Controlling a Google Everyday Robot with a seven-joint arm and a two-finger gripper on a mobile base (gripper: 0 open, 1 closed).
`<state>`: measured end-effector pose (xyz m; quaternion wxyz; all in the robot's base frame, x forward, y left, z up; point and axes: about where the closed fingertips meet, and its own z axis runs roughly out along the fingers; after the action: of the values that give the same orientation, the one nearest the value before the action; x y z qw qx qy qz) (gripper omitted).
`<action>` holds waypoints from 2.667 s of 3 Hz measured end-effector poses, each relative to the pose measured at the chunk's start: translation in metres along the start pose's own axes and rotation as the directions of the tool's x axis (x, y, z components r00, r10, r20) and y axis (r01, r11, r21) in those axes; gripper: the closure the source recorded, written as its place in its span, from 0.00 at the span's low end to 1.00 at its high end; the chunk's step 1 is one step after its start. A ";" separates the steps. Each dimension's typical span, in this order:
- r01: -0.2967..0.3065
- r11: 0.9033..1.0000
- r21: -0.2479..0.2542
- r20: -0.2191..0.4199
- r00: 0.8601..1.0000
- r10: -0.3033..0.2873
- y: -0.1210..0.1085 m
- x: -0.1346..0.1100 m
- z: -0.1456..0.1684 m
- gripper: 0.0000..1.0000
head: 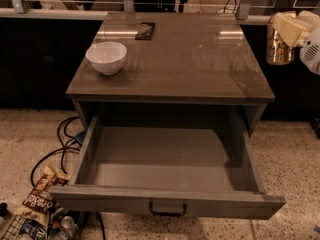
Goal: Place orange can into top drawer
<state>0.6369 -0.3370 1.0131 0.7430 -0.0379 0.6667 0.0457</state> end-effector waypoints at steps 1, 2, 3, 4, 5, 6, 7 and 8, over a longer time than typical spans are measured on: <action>-0.008 0.999 -0.051 -0.002 1.000 0.008 0.030 0.004 0.001 1.00; 0.021 0.995 -0.098 -0.035 0.999 -0.025 0.035 0.032 -0.009 1.00; -0.045 0.983 -0.178 -0.074 0.997 0.032 0.031 0.068 -0.013 1.00; -0.068 0.914 -0.400 -0.070 0.997 0.043 0.118 0.044 -0.014 1.00; -0.063 0.885 -0.462 -0.075 0.997 0.031 0.145 0.031 -0.020 0.81; -0.062 0.885 -0.462 -0.074 0.997 0.031 0.146 0.031 -0.019 0.58; -0.061 0.884 -0.464 -0.074 0.997 0.031 0.148 0.031 -0.019 0.35; -0.061 0.882 -0.466 -0.074 0.997 0.030 0.150 0.031 -0.018 0.12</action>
Offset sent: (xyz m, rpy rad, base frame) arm -0.0454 0.2330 -0.0067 0.0058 0.0376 0.7034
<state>0.6045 -0.1901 0.9809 0.6888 -0.2018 0.6602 0.2214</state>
